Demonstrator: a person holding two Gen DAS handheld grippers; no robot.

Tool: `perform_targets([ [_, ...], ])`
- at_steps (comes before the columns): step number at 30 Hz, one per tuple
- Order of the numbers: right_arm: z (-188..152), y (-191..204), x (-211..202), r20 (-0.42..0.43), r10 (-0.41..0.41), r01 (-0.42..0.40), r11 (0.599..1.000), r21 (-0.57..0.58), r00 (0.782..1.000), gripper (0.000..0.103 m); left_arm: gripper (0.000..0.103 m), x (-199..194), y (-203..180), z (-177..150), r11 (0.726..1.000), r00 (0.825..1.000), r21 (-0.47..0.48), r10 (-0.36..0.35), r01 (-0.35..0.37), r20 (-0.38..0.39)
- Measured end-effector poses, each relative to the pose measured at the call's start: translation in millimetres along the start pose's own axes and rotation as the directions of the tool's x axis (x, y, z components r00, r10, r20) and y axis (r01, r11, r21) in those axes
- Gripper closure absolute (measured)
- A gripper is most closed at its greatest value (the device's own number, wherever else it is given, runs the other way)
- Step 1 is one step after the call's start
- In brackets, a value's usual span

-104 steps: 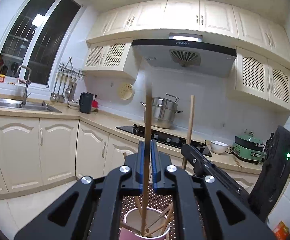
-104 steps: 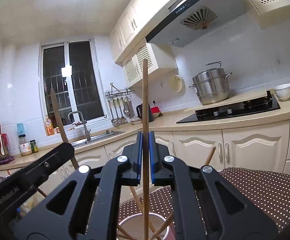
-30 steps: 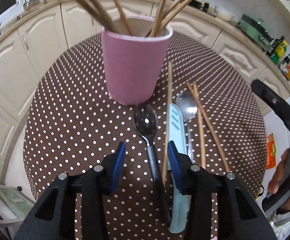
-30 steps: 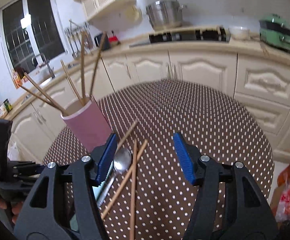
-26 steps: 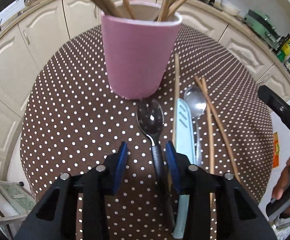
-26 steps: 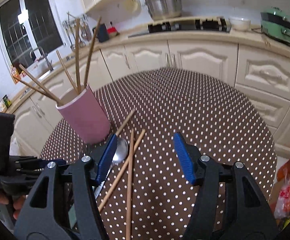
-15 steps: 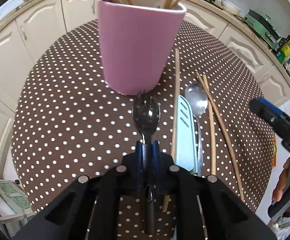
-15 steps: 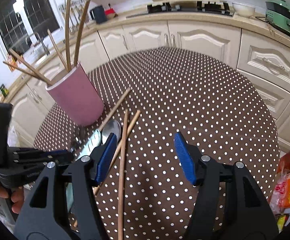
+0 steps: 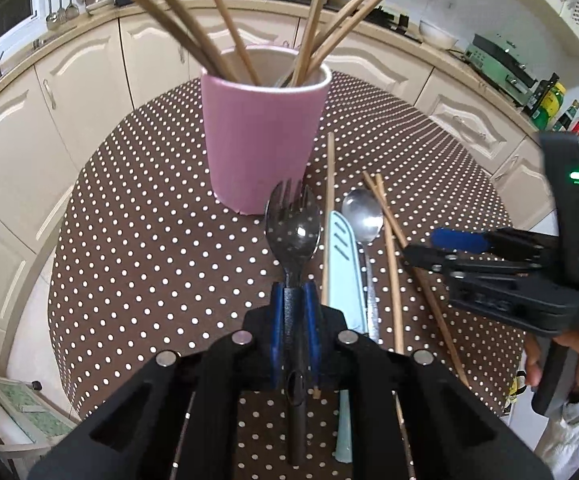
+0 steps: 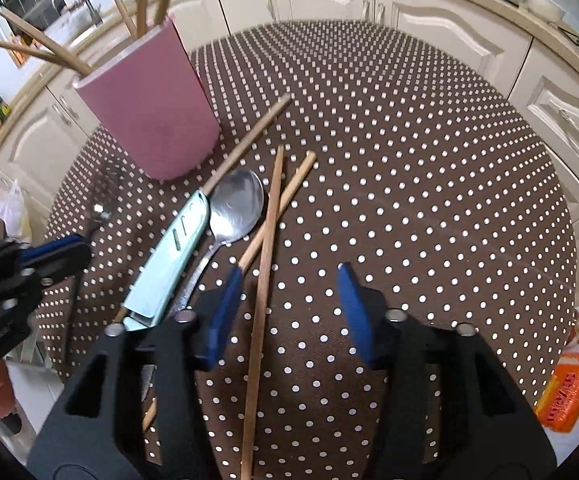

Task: Organize utensils
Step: 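Grasp a wooden chopstick with the right gripper while the left gripper lifts the black fork, then carry both items over the pink cup and open the left gripper to drop the fork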

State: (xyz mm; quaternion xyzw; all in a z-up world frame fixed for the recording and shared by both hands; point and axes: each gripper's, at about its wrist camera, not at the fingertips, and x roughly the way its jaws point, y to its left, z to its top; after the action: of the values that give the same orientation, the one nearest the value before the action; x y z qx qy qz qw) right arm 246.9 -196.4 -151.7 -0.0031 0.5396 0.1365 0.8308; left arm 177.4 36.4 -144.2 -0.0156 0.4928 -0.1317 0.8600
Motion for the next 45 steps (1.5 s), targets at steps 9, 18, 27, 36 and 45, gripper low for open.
perform_targets([
  [9,8.7,4.0,13.9,-0.010,0.005,-0.005,1.000,0.007,1.000,0.095,0.092,-15.2,-15.6,0.2,0.999,0.998,0.020,-0.031,0.030,0.050],
  [18,6.6,-23.7,-23.6,0.143,0.083,-0.093,0.994,0.064,0.986,0.097,0.092,-50.9,-29.1,-1.7,0.990,0.976,0.046,-0.136,0.130,0.171],
  [27,2.7,-18.6,-83.2,0.339,0.171,-0.198,0.979,0.048,0.925,0.097,0.092,-94.6,-35.9,-4.8,0.989,0.909,0.061,-0.149,0.137,0.389],
  [36,8.7,-0.8,-135.9,0.479,0.230,-0.247,0.969,-0.028,0.847,0.097,0.092,-114.2,-30.1,3.6,0.992,0.828,0.010,-0.109,0.124,0.550],
  [45,28.5,28.6,-158.0,0.576,0.282,-0.279,0.955,-0.095,0.767,0.097,0.092,-130.6,-20.5,22.3,0.994,0.705,-0.046,-0.035,0.097,0.708],
])
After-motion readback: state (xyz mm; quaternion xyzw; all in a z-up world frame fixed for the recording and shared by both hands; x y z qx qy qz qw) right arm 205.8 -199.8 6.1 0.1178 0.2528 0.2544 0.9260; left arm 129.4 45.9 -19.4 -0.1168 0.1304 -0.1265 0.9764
